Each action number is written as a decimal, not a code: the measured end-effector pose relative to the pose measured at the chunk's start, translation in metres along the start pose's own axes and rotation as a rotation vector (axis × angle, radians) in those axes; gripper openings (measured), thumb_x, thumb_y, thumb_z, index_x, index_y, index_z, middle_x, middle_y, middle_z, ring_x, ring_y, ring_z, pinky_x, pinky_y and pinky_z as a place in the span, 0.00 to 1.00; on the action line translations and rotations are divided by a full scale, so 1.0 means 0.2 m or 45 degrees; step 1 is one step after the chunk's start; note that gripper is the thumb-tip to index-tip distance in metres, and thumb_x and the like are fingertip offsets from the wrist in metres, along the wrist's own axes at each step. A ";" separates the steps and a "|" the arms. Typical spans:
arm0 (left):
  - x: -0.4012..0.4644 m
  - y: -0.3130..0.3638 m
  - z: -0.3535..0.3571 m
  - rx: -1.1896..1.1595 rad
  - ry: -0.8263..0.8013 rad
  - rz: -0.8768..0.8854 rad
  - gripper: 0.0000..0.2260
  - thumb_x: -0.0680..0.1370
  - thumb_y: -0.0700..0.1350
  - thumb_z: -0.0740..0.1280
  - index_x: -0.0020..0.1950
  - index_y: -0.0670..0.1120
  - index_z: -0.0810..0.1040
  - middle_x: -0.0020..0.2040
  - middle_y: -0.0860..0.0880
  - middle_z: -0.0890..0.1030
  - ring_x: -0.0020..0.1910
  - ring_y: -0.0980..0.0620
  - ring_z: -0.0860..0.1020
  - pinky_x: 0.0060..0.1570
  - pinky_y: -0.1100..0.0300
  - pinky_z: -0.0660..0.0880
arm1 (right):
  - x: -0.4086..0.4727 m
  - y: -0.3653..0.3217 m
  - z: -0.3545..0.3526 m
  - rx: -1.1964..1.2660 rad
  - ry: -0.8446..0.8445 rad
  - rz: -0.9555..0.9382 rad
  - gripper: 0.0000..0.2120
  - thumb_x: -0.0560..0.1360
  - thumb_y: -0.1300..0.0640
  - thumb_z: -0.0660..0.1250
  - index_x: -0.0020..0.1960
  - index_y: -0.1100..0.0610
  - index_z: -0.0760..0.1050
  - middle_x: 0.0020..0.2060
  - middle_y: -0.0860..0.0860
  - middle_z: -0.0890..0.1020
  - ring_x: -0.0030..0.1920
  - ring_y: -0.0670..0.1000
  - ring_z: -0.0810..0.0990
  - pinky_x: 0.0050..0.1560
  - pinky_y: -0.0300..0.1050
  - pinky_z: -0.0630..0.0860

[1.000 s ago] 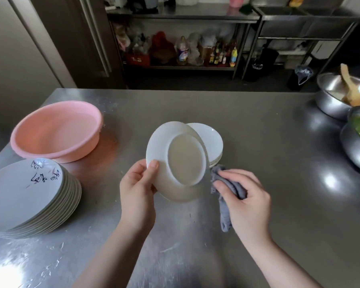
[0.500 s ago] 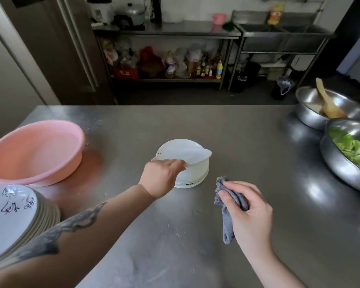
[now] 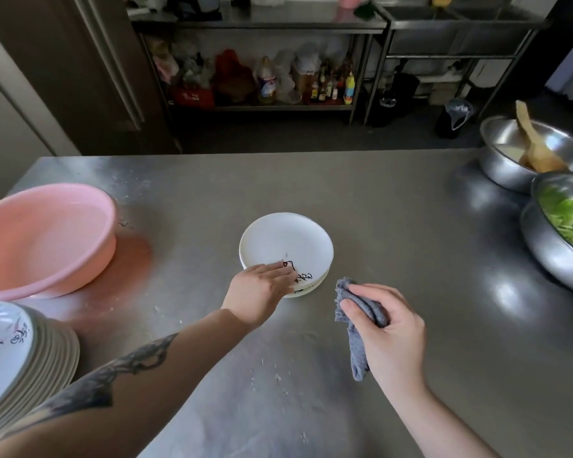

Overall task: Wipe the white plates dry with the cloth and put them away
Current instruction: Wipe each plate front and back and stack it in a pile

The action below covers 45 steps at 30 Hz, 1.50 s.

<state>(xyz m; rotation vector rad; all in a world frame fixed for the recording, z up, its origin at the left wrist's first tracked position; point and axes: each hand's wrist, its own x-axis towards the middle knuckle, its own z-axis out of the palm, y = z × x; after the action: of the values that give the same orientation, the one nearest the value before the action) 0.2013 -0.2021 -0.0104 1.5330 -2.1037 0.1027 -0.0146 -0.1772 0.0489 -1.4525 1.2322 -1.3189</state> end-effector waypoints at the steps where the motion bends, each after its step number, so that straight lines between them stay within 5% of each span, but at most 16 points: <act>1: 0.00 0.00 0.01 -0.019 -0.024 -0.043 0.12 0.67 0.40 0.80 0.48 0.47 0.86 0.48 0.55 0.86 0.51 0.52 0.84 0.42 0.60 0.81 | 0.00 0.01 0.00 -0.002 -0.011 0.012 0.13 0.67 0.70 0.75 0.43 0.52 0.83 0.44 0.43 0.83 0.47 0.43 0.82 0.46 0.29 0.74; 7: 0.02 -0.01 0.03 -0.145 -0.190 -0.314 0.11 0.74 0.45 0.74 0.56 0.53 0.84 0.59 0.58 0.82 0.64 0.56 0.77 0.55 0.57 0.78 | 0.02 0.07 0.03 -0.041 -0.060 0.029 0.14 0.65 0.68 0.77 0.43 0.51 0.83 0.43 0.41 0.83 0.46 0.45 0.82 0.46 0.31 0.75; 11: 0.02 0.00 0.01 -0.122 -0.370 -0.390 0.17 0.78 0.49 0.68 0.67 0.54 0.77 0.69 0.58 0.74 0.72 0.58 0.67 0.73 0.60 0.56 | 0.00 0.07 0.04 -0.051 -0.108 0.047 0.15 0.66 0.66 0.77 0.43 0.48 0.83 0.44 0.41 0.83 0.47 0.47 0.83 0.46 0.33 0.76; 21: -0.46 0.29 -0.35 -0.332 0.088 -1.075 0.12 0.76 0.45 0.71 0.59 0.53 0.82 0.63 0.56 0.79 0.62 0.55 0.77 0.57 0.61 0.72 | -0.10 -0.02 0.05 -0.149 -0.408 -0.218 0.09 0.65 0.56 0.75 0.44 0.47 0.82 0.46 0.40 0.81 0.50 0.45 0.81 0.49 0.34 0.75; 32: -1.01 0.34 -0.83 0.019 0.317 -1.531 0.11 0.76 0.45 0.71 0.58 0.53 0.82 0.64 0.58 0.78 0.60 0.55 0.78 0.55 0.59 0.74 | -0.34 -0.11 0.43 -0.041 -0.825 -0.355 0.15 0.64 0.66 0.78 0.41 0.47 0.82 0.44 0.43 0.82 0.48 0.45 0.81 0.49 0.31 0.72; 37: -1.27 0.22 -1.01 0.082 0.585 -1.678 0.11 0.75 0.44 0.72 0.57 0.54 0.82 0.58 0.63 0.77 0.57 0.58 0.77 0.49 0.63 0.69 | -0.46 -0.21 0.66 -0.033 -0.922 -0.419 0.14 0.64 0.66 0.78 0.39 0.49 0.82 0.44 0.42 0.82 0.48 0.44 0.81 0.49 0.30 0.71; 41: -1.45 0.00 -1.14 0.125 0.743 -1.787 0.09 0.76 0.46 0.70 0.55 0.54 0.82 0.55 0.58 0.79 0.48 0.59 0.76 0.44 0.61 0.68 | -0.56 -0.29 0.87 -0.052 -0.852 -0.460 0.14 0.63 0.66 0.79 0.39 0.47 0.82 0.45 0.41 0.81 0.47 0.43 0.81 0.49 0.29 0.71; 45: -1.56 -0.27 -1.27 0.142 0.682 -1.833 0.09 0.76 0.52 0.69 0.56 0.56 0.79 0.51 0.59 0.73 0.47 0.58 0.77 0.37 0.60 0.70 | -0.69 -0.33 1.07 -0.068 -0.795 -0.438 0.15 0.63 0.66 0.79 0.39 0.47 0.82 0.45 0.41 0.81 0.49 0.43 0.81 0.50 0.28 0.71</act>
<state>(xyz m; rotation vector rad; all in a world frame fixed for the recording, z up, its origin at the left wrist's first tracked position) 0.4109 0.1403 0.0518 2.3507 -0.3162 0.0802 0.2094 -0.0398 0.0562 -1.9784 0.6291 -0.9214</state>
